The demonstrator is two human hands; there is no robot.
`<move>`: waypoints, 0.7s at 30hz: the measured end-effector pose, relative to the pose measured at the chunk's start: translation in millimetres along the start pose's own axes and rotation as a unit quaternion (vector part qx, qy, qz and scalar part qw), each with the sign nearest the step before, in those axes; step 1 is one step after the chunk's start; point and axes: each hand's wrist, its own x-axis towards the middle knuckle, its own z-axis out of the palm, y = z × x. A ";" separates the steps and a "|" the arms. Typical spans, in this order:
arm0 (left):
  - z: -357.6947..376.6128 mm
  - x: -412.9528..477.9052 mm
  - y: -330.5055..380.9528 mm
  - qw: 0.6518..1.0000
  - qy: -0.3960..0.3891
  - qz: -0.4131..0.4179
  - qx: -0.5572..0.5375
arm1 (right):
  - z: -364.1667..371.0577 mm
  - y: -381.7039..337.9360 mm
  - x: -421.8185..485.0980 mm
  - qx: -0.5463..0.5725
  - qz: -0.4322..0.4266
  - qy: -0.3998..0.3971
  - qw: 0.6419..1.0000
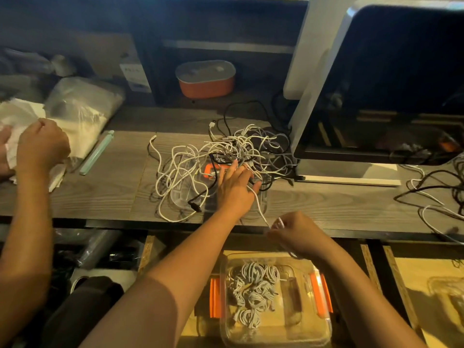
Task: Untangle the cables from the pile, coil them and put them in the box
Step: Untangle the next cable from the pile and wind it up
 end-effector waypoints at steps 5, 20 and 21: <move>5.1 -5.5 -4.6 0.999 0.042 -0.004 -0.021 | 2.6 -8.8 -6.2 0.375 -0.090 0.139 0.912; -27.0 -17.4 33.4 0.986 0.116 -0.018 -0.115 | 25.2 11.3 23.9 0.043 -0.054 0.112 0.991; -28.1 -18.0 34.7 0.986 0.124 -0.005 -0.115 | 24.6 10.7 23.9 0.047 -0.060 0.116 0.990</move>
